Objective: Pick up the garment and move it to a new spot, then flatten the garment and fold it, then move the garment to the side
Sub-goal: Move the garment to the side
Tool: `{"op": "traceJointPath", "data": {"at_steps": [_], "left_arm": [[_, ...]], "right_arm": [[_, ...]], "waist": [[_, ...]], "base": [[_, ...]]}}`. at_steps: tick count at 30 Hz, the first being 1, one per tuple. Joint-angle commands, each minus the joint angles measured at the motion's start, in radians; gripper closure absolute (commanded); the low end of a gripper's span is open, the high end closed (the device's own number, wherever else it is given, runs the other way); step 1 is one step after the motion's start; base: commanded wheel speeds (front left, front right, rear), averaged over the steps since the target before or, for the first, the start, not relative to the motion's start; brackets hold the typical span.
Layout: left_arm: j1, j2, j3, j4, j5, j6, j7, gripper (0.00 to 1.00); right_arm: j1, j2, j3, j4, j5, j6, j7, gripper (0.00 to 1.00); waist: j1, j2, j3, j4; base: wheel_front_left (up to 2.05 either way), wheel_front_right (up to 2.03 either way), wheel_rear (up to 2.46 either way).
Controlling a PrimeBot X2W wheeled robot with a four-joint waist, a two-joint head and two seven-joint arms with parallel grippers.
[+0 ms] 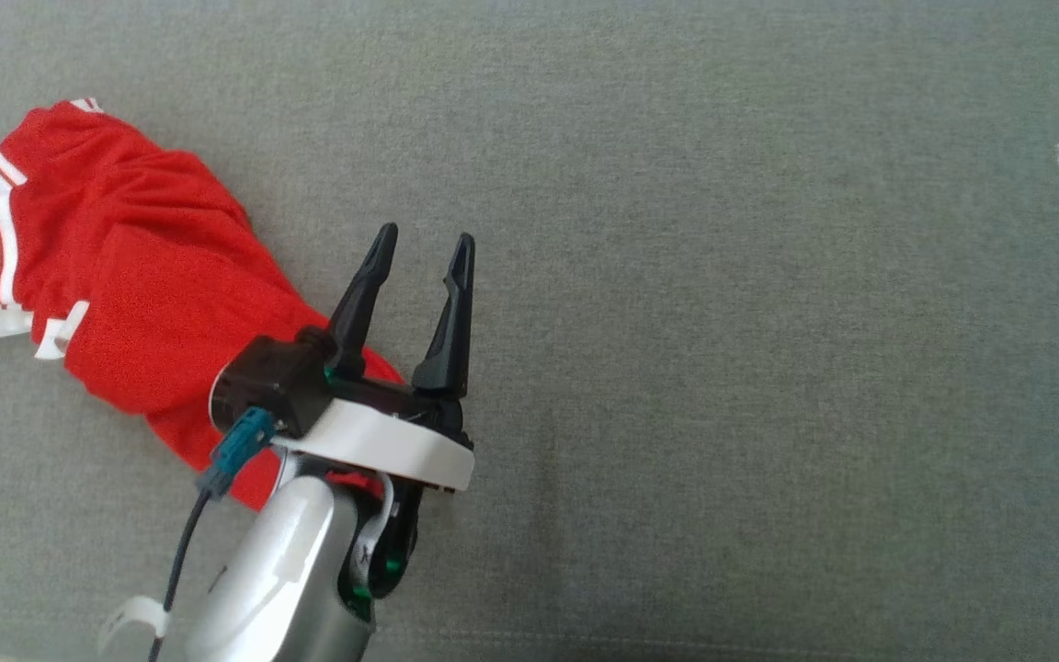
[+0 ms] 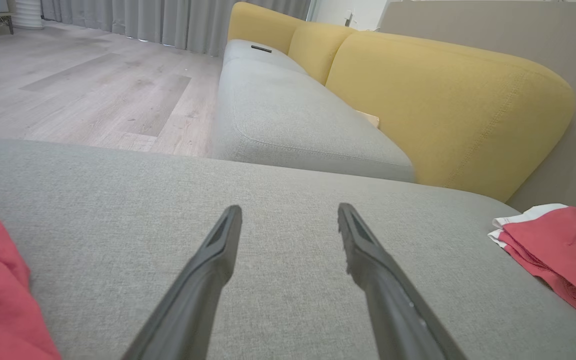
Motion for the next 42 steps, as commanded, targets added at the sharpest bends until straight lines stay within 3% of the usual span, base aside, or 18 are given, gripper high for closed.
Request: {"op": "traceJointPath", "data": {"at_steps": [1, 15, 16, 17, 26, 30, 31, 42], "left_arm": [[-0.033, 0.003, 0.027, -0.041, -0.006, 0.006, -0.012, 0.00], [-0.048, 0.003, 0.036, -0.033, 0.003, 0.006, -0.012, 0.00], [-0.048, 0.003, 0.037, -0.032, 0.004, 0.006, -0.012, 0.00], [-0.047, 0.003, 0.038, -0.032, 0.005, 0.005, -0.012, 0.00], [-0.030, 0.003, 0.052, -0.013, 0.012, -0.004, -0.012, 0.00], [-0.011, 0.003, 0.060, -0.010, 0.014, -0.005, -0.012, 0.00], [0.000, 0.003, 0.067, -0.010, 0.017, -0.005, -0.012, 0.00], [0.080, 0.003, 0.122, -0.033, 0.044, -0.011, -0.012, 0.00]], "right_arm": [[0.002, -0.055, -0.021, 0.003, 0.000, 0.007, -0.003, 1.00], [-0.009, 0.004, -0.161, 0.041, -0.107, 0.007, -0.024, 1.00], [-0.008, 0.014, -0.179, 0.036, -0.118, 0.007, -0.027, 0.29], [-0.007, 0.026, -0.199, 0.033, -0.129, 0.007, -0.026, 0.00], [0.019, 0.128, -0.345, -0.078, -0.262, 0.007, -0.030, 0.00], [0.033, 0.215, -0.417, -0.182, -0.295, 0.007, -0.057, 0.00], [0.049, 0.289, -0.458, -0.245, -0.286, 0.007, -0.079, 0.00], [0.294, 0.798, -0.560, -0.657, -0.173, 0.007, -0.216, 0.00]], "waist": [[-0.0001, 0.0000, 0.010, 0.007], [-0.0001, 0.0000, 0.019, -0.013], [-0.0001, 0.0000, 0.016, -0.016], [-0.0001, 0.0000, 0.013, -0.019], [-0.0001, 0.0000, -0.050, -0.045], [-0.0001, 0.0000, -0.105, -0.056], [-0.0001, 0.0000, -0.135, -0.061], [-0.0001, 0.0000, -0.270, -0.078]], "base": [[0.00, 0.00, 0.00], [0.00, 0.00, 0.00], [0.00, 0.00, 0.00], [0.00, 0.00, 0.00], [0.00, 0.00, 0.00], [0.00, 0.00, 0.00], [0.00, 0.00, 0.00], [0.00, 0.00, 0.00]]}}
